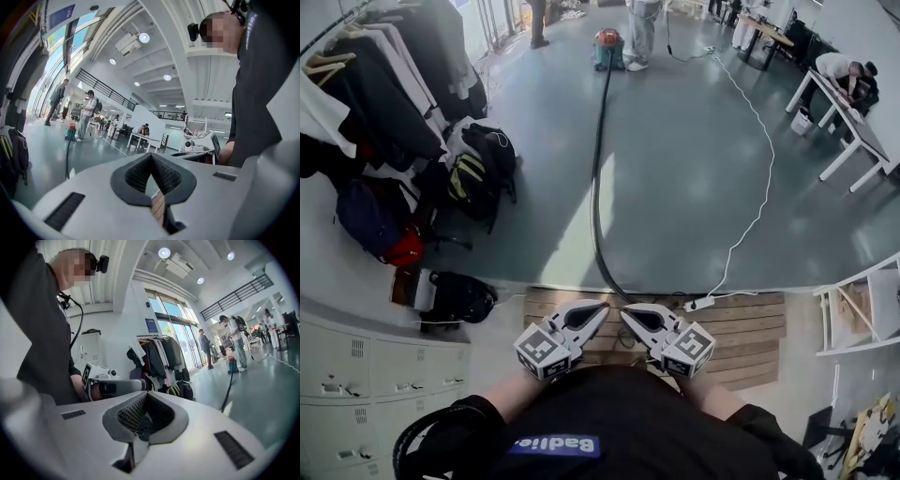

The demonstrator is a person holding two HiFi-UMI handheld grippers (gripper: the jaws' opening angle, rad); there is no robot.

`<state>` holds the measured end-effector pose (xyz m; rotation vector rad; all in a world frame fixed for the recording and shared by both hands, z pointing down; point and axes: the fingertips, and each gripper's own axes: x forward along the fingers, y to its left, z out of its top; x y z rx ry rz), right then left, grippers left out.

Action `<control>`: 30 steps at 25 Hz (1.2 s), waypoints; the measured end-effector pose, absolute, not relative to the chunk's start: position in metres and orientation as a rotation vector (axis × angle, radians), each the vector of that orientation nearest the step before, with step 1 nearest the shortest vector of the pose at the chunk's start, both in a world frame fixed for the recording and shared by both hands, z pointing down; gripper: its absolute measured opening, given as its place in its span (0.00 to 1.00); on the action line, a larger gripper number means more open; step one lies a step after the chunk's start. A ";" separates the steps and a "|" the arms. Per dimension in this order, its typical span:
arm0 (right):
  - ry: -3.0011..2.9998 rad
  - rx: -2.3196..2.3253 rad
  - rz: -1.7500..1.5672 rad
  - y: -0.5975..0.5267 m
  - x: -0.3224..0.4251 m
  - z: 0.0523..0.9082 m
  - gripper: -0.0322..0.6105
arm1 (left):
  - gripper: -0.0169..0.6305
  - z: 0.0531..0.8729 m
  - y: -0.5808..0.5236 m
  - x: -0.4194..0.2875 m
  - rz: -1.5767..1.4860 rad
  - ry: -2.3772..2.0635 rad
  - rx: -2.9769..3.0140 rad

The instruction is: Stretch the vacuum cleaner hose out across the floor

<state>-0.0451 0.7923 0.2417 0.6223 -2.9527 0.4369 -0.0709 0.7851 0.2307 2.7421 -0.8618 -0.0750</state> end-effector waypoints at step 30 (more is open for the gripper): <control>-2.874 0.720 0.571 0.809 -0.041 0.270 0.06 | 0.04 0.256 0.807 -0.070 -0.015 -0.913 2.670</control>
